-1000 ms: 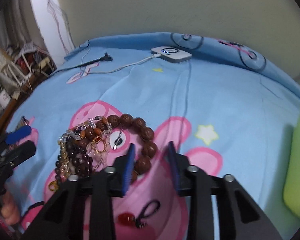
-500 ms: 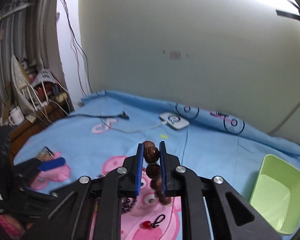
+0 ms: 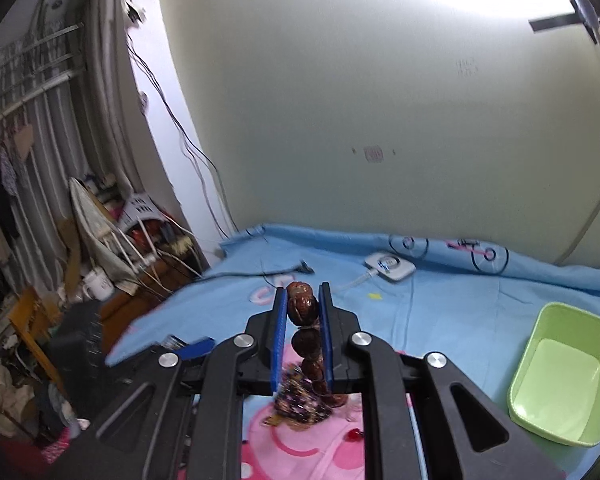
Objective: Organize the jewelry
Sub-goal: 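Lift the brown bead bracelet with the right tool toward the green basket, then lower the brown bracelet into the green basket and open the right tool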
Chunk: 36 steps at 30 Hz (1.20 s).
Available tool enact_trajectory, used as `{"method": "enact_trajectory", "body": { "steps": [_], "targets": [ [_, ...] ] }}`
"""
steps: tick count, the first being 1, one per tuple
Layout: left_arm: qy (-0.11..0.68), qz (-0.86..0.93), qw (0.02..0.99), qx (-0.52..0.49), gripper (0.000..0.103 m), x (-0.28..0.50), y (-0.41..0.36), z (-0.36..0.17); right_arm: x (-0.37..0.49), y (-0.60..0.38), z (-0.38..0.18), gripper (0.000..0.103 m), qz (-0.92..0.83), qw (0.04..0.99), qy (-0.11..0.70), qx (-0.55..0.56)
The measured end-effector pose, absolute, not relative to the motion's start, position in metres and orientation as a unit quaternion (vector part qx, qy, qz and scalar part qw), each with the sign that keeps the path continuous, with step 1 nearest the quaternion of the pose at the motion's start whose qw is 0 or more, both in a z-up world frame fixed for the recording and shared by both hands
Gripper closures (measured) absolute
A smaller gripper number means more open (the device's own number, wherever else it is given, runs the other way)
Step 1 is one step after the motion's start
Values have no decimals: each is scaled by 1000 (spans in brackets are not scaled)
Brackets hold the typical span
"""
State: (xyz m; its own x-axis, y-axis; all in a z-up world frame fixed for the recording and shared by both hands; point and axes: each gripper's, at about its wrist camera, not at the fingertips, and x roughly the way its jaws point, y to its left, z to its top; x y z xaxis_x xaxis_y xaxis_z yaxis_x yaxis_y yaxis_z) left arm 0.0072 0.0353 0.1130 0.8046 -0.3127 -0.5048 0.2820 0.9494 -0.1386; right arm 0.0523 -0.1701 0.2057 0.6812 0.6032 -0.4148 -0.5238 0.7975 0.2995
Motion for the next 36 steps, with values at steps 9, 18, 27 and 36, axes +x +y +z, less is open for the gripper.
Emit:
{"method": "enact_trajectory", "body": {
  "steps": [9, 18, 27, 36],
  "targets": [
    [270, -232, 935, -4, 24, -5, -6, 108, 31, -174, 240, 103, 317, 923, 210, 65],
    [245, -273, 929, -50, 16, 8, -10, 144, 18, -193, 250, 103, 311, 928, 193, 65],
    [262, -298, 917, -40, 28, 31, -49, 147, 17, -231, 212, 103, 292, 924, 231, 82],
    [313, -348, 884, 11, 89, 75, -142, 128, 27, -309, 192, 103, 225, 940, 226, 122]
  ]
}}
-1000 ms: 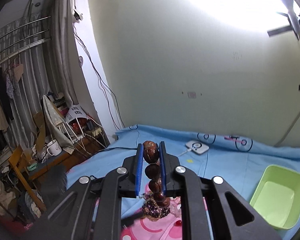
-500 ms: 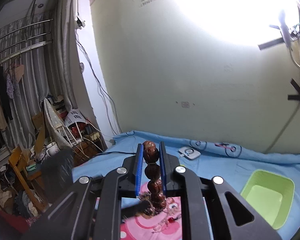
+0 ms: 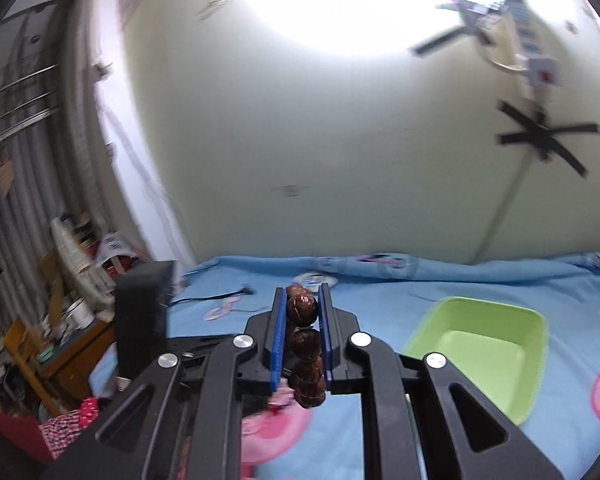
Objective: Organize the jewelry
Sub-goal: 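Lower the brown bracelet into the green basket and open the right tool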
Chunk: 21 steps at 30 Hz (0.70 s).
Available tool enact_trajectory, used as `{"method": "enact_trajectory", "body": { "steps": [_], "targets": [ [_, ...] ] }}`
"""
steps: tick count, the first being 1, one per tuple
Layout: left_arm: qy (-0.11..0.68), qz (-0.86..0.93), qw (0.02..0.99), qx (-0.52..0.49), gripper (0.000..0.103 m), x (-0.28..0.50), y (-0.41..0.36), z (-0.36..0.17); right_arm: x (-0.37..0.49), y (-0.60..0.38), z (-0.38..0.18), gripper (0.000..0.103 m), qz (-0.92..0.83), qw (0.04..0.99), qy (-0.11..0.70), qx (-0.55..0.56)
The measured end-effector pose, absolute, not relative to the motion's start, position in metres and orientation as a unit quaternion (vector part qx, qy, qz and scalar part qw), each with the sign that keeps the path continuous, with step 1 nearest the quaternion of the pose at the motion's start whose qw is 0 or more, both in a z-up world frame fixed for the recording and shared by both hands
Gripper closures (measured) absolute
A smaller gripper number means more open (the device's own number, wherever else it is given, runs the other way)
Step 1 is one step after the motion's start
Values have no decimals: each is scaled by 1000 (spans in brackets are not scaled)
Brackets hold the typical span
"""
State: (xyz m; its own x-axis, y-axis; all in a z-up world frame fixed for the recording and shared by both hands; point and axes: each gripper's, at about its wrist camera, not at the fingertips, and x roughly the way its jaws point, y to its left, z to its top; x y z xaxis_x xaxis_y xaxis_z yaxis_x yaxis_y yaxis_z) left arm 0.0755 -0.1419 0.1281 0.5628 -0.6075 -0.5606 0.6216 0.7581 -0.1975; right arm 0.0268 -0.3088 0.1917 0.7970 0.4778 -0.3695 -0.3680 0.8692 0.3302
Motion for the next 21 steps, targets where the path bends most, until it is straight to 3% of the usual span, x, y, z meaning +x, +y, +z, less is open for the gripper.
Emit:
{"method": "enact_trajectory", "body": {
  "steps": [12, 15, 18, 19, 21],
  "targets": [
    [400, -355, 843, 52, 89, 149, -259, 78, 83, -409, 80, 103, 81, 931, 304, 184],
    [434, -338, 833, 60, 79, 155, -267, 61, 90, -415, 57, 103, 62, 924, 329, 186],
    [424, -330, 842, 53, 79, 154, -252, 65, 90, -421, 56, 90, 48, 927, 315, 199],
    [416, -326, 848, 44, 79, 154, -241, 73, 86, -422, 59, 79, 43, 932, 300, 200],
    [398, -318, 860, 19, 78, 151, -211, 88, 81, -420, 69, 75, 47, 938, 278, 200]
  ]
}}
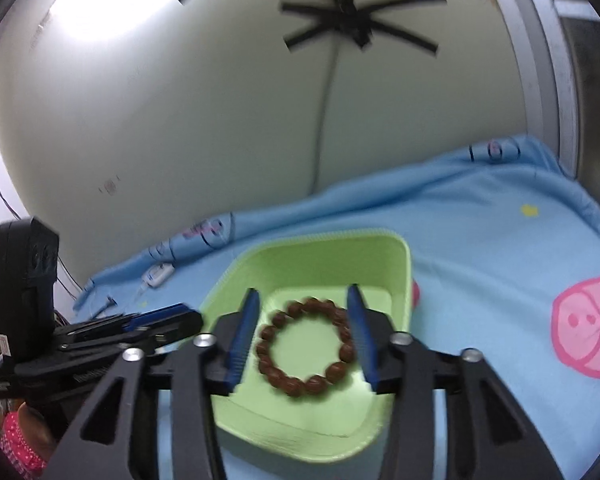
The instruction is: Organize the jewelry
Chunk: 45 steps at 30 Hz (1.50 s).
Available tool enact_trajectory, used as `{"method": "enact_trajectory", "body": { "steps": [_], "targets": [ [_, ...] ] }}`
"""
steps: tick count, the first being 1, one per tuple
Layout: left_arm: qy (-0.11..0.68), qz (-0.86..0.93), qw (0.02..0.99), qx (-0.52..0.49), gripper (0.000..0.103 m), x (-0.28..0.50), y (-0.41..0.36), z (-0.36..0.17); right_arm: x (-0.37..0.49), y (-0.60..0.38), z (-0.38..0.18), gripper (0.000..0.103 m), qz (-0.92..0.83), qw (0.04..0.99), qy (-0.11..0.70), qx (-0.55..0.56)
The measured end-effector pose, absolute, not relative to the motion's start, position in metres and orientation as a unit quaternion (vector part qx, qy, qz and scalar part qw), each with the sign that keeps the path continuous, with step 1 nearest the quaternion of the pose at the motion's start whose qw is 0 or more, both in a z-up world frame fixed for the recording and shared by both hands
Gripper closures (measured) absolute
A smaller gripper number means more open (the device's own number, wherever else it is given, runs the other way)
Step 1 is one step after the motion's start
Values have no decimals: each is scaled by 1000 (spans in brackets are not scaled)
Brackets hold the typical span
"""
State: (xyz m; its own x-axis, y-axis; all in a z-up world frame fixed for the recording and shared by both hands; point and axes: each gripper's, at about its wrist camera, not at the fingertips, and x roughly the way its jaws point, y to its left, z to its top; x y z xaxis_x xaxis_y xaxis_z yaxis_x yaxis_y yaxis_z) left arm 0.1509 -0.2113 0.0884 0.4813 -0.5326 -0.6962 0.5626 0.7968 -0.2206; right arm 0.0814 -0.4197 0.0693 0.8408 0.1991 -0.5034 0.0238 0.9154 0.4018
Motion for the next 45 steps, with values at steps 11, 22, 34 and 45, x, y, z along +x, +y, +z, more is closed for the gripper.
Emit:
{"method": "enact_trajectory", "body": {
  "steps": [11, 22, 34, 45],
  "targets": [
    [389, -121, 912, -49, 76, 104, 24, 78, 77, -291, 72, 75, 210, 915, 319, 131],
    [418, -111, 897, -92, 60, 49, 80, 35, 75, -156, 37, 82, 323, 850, 415, 30],
    [442, -168, 876, -95, 94, 61, 64, 13, 93, -101, 24, 103, 365, 816, 447, 19],
    [435, -202, 873, -90, 94, 6, 79, 23, 18, -122, 28, 103, 445, 771, 456, 18]
  ]
}}
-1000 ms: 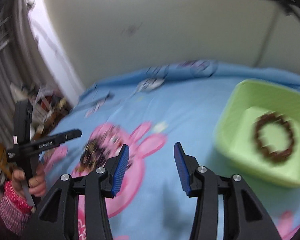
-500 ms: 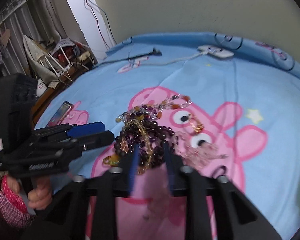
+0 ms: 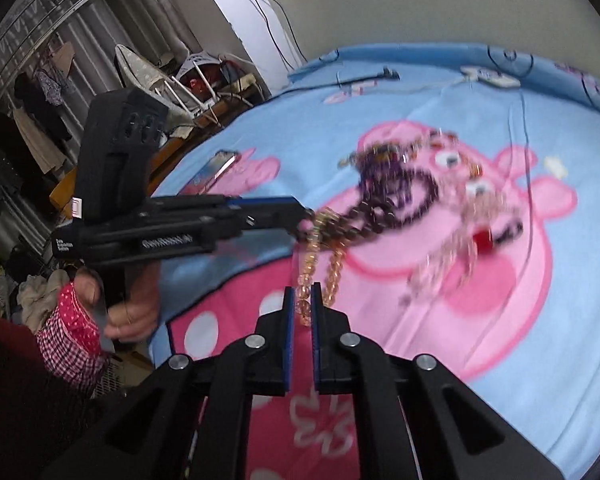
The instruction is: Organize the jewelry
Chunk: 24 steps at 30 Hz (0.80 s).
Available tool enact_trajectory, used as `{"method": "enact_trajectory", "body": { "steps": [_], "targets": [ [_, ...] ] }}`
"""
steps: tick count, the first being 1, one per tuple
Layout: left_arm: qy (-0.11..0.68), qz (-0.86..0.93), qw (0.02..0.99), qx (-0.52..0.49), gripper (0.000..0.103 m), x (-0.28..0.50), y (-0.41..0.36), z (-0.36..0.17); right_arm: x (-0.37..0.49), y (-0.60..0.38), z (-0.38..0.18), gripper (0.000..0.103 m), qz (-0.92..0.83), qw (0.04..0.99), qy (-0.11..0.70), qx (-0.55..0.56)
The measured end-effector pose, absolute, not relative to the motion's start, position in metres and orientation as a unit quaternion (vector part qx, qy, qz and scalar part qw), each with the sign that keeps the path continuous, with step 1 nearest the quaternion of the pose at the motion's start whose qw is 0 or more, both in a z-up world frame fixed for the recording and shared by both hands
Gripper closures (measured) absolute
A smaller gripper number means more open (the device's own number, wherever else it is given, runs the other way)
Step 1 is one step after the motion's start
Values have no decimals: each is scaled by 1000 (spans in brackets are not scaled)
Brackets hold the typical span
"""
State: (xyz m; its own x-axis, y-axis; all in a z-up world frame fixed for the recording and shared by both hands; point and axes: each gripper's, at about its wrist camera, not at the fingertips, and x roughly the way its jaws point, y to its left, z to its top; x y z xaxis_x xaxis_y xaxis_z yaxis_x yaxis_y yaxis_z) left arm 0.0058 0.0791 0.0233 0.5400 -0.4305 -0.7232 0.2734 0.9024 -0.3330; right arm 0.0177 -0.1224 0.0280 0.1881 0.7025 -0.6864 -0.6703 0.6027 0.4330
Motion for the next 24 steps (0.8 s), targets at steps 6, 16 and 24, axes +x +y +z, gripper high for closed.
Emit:
{"method": "enact_trajectory", "body": {
  "steps": [6, 16, 24],
  "targets": [
    [445, -187, 871, -93, 94, 0, 83, 23, 3, -154, 25, 103, 426, 776, 463, 51],
    [424, -235, 872, -62, 68, -10, 53, 43, 12, -228, 19, 103, 320, 821, 451, 141],
    [447, -308, 839, -18, 68, -36, 11, 37, 8, -231, 32, 82, 317, 843, 415, 129]
  ]
}}
